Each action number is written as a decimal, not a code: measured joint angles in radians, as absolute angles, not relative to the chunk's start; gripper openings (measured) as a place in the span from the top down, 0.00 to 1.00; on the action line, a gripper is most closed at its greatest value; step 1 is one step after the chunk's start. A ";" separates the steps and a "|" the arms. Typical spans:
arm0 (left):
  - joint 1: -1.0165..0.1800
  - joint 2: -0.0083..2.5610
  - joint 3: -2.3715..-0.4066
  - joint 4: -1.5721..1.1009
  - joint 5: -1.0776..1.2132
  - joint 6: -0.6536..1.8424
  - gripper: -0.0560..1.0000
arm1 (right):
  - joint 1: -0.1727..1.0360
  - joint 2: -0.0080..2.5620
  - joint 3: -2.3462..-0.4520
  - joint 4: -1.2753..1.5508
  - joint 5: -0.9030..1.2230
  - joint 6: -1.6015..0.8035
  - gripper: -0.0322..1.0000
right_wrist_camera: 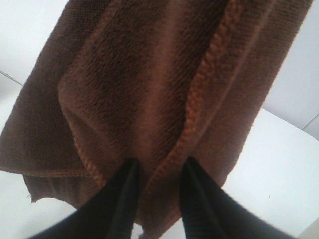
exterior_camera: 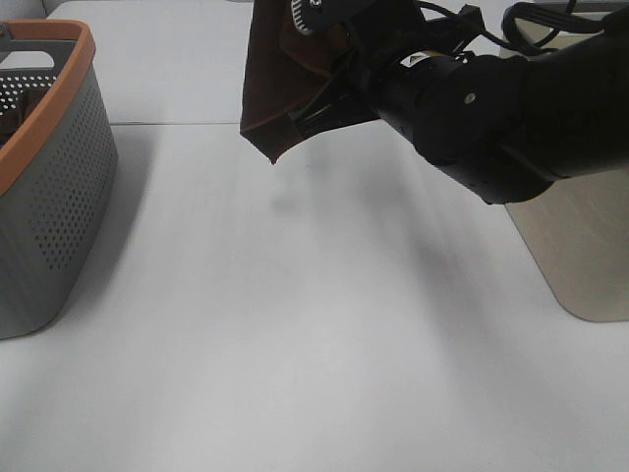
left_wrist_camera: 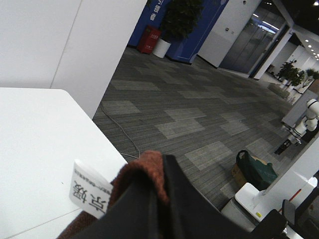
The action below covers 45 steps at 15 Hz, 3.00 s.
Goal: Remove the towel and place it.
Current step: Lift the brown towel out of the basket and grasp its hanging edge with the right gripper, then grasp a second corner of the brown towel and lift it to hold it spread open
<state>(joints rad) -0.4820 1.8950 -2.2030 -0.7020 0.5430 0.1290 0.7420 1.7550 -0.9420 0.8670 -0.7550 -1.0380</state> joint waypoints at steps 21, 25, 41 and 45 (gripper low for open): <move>-0.482 1.895 -2.203 -0.665 0.533 0.129 0.95 | 0.742 1.729 -0.942 0.991 -0.801 -1.117 0.59; -0.482 1.895 -2.203 -0.665 0.533 0.129 0.95 | 0.742 1.729 -0.942 1.038 -0.815 -1.137 0.59; -0.482 1.895 -2.203 -0.689 0.546 0.129 0.95 | 0.742 1.751 -0.952 0.791 -0.784 -0.902 0.68; -0.482 1.895 -2.203 -0.692 0.546 0.129 0.95 | 0.742 1.766 -0.995 0.891 -0.786 -0.988 0.85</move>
<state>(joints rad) -0.4820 1.8950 -2.2030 -0.6920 0.5460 0.1290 0.7420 1.7660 -0.9950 0.8910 -0.7860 -0.9880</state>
